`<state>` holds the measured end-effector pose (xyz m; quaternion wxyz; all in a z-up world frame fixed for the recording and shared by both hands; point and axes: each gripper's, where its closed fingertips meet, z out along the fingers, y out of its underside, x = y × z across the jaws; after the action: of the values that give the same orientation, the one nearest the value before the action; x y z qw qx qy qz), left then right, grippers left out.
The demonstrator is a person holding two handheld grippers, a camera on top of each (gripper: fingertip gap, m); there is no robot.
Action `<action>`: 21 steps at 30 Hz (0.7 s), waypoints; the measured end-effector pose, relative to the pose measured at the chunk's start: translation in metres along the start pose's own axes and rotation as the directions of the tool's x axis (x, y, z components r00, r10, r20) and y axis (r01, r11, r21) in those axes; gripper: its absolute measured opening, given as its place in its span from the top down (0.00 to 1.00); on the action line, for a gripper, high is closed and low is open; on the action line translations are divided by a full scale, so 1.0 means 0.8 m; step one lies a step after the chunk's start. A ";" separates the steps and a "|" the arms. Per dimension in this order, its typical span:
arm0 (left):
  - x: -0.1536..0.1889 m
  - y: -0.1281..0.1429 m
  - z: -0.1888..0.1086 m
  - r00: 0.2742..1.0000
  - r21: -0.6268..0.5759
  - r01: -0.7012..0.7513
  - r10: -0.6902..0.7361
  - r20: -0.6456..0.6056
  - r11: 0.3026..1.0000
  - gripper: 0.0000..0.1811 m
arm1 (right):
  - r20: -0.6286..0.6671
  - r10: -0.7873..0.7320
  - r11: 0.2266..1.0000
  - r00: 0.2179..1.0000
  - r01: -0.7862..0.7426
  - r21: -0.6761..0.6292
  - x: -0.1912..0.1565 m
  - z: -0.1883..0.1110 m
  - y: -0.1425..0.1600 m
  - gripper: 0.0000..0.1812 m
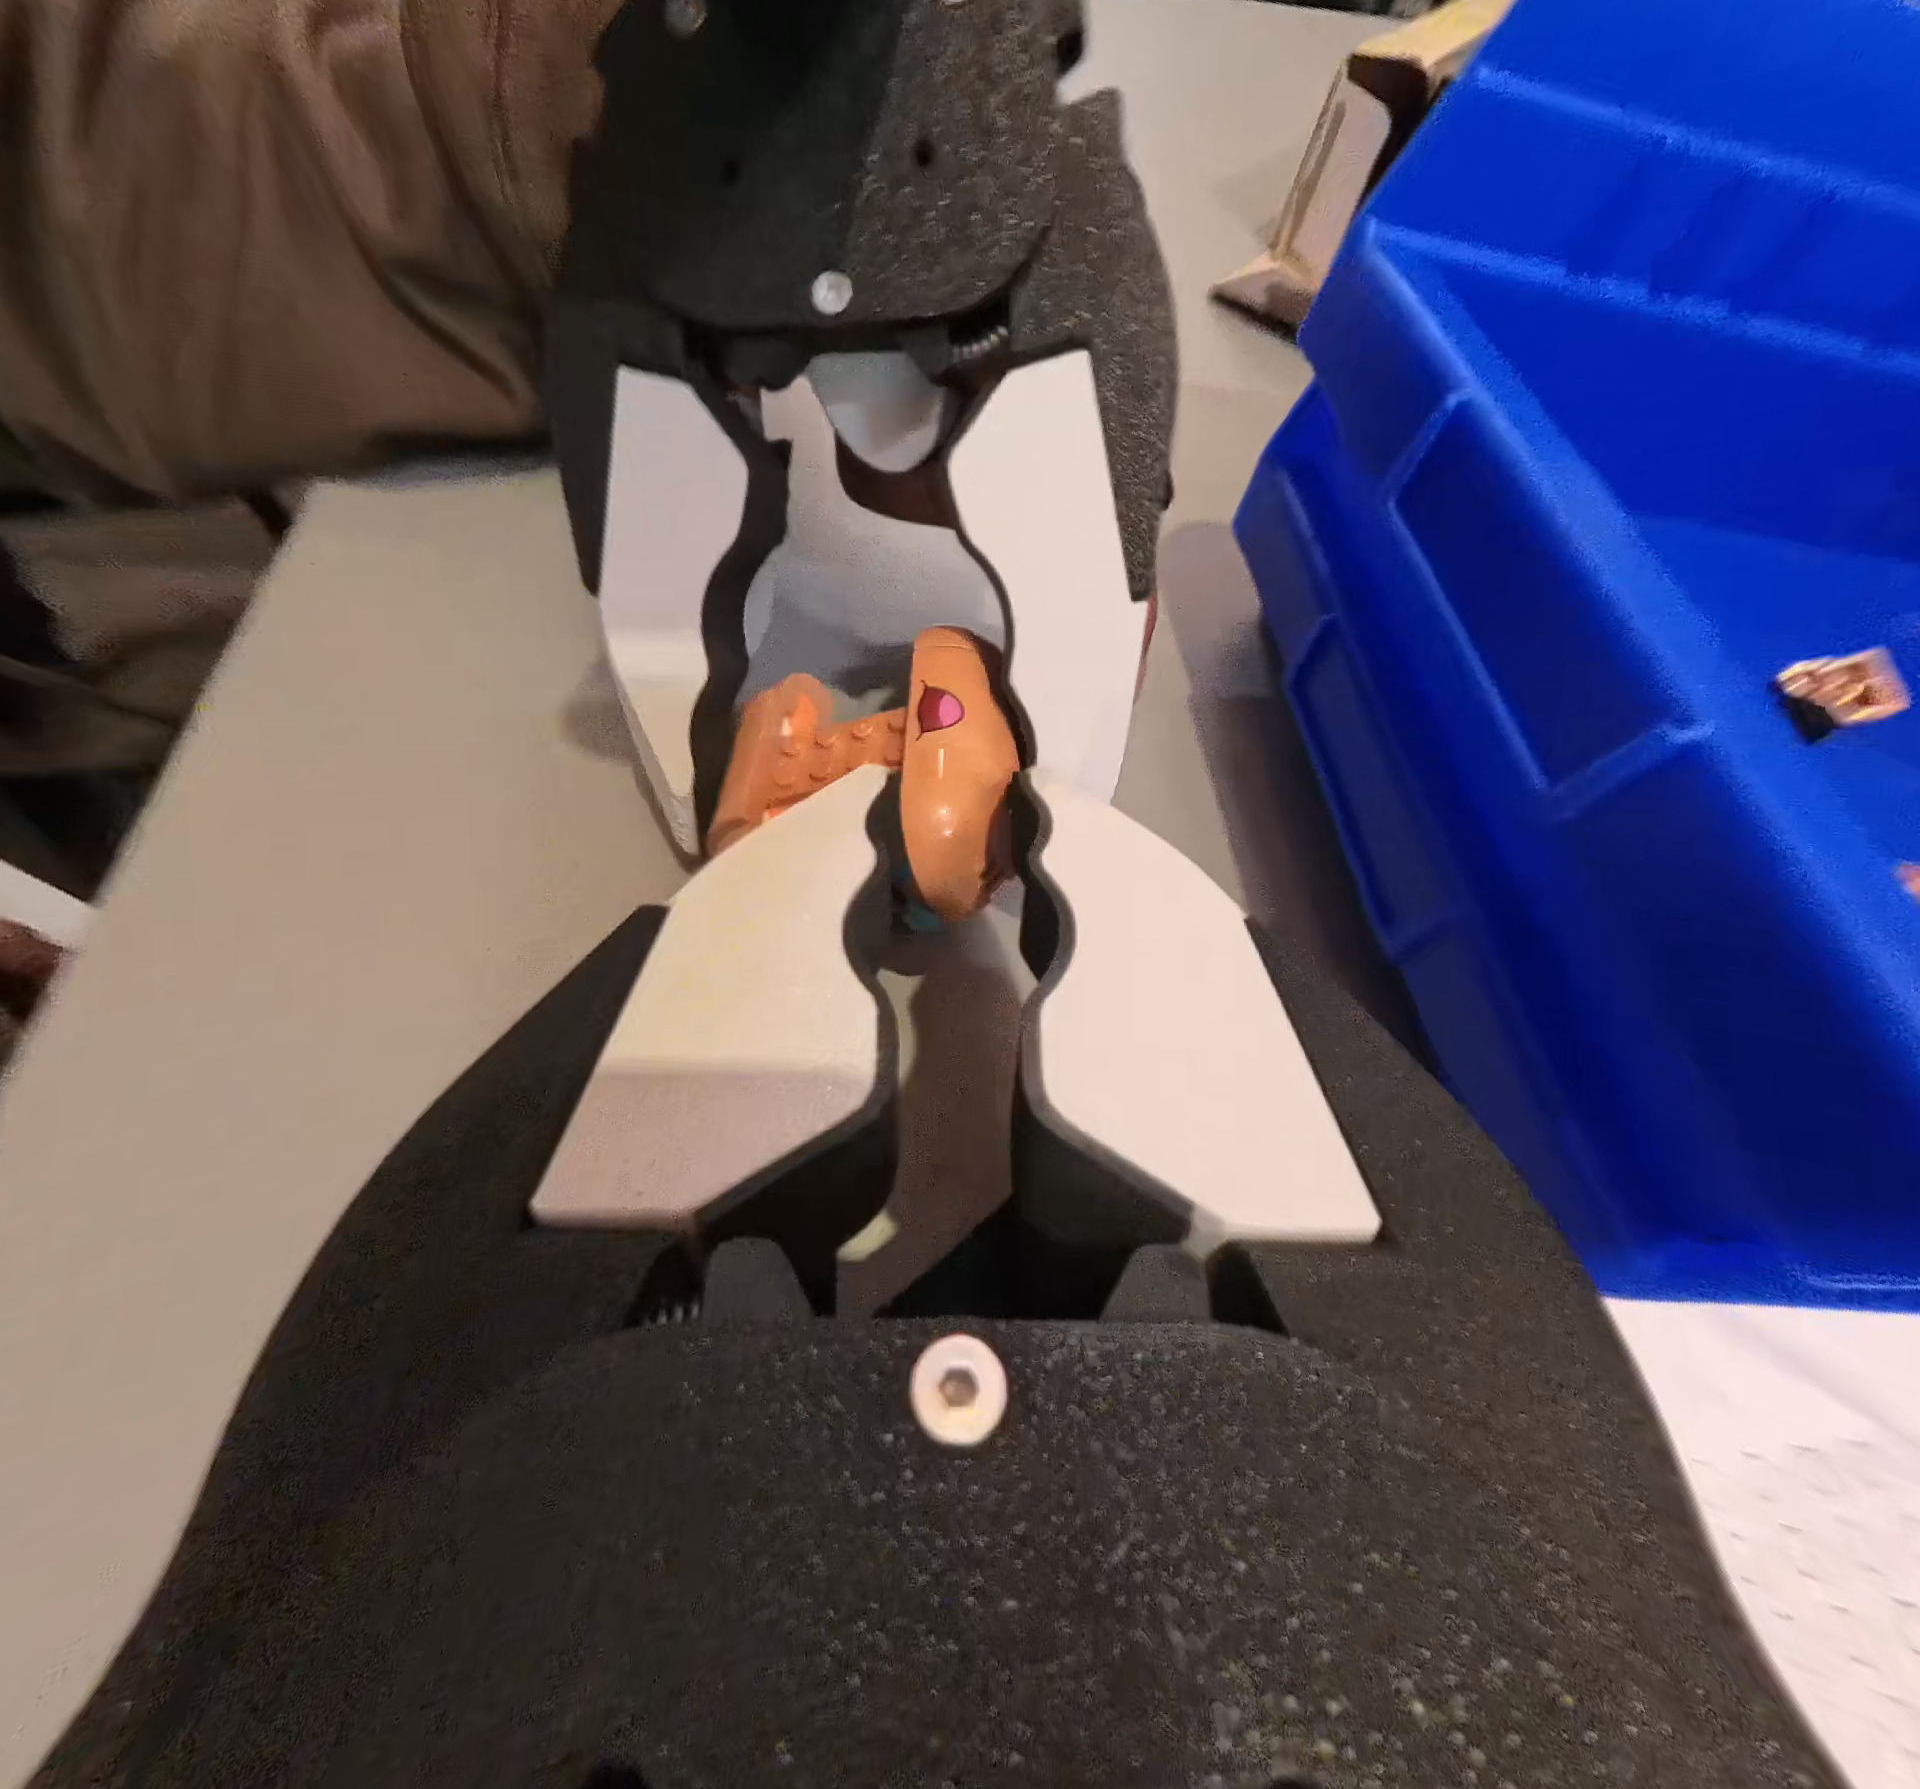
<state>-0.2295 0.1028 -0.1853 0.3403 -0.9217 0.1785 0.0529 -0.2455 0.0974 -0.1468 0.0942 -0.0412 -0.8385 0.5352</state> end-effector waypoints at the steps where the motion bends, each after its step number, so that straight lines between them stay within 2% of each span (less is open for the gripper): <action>1: 0.000 0.000 0.000 1.000 -0.003 0.002 -0.002 0.001 1.000 0.58 | -0.037 -0.077 0.997 0.996 0.076 -0.025 0.001 0.000 0.001 0.89; 3: -0.001 0.001 0.000 1.000 -0.011 0.006 -0.006 0.007 1.000 0.58 | -0.096 -0.220 0.971 0.971 0.208 -0.115 0.003 0.004 0.009 0.84; 6: -0.004 0.002 0.000 1.000 -0.019 0.018 -0.018 0.016 1.000 0.58 | -0.146 -0.349 0.930 0.925 0.325 -0.170 0.005 0.004 0.007 0.87; 7: -0.004 0.002 0.000 1.000 -0.020 0.017 -0.017 0.018 1.000 0.58 | -0.171 -0.374 0.922 0.912 0.345 -0.178 0.008 0.003 0.005 0.91; 9: -0.004 0.001 0.000 1.000 -0.025 0.019 -0.019 0.021 1.000 0.58 | -0.177 -0.397 0.912 0.901 0.365 -0.189 0.009 0.002 0.005 0.91; 13: -0.005 0.002 0.000 0.999 -0.030 0.021 -0.021 0.027 0.999 0.58 | -0.159 -0.315 0.943 0.936 0.290 -0.161 0.009 0.002 0.005 0.91; 17: -0.011 0.003 0.000 0.998 -0.032 0.033 -0.031 0.052 0.999 0.58 | -0.123 -0.102 0.993 0.987 0.094 -0.066 0.013 0.003 0.002 0.90; 21: -0.013 0.004 -0.002 0.997 -0.028 0.051 -0.050 0.053 0.998 0.58 | -0.088 0.046 0.999 0.995 -0.048 -0.021 0.016 0.005 0.001 0.90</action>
<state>-0.2404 0.1024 -0.1843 0.3326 -0.9291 0.1453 0.0709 -0.2589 0.0960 -0.1477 0.1179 -0.0854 -0.8384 0.5253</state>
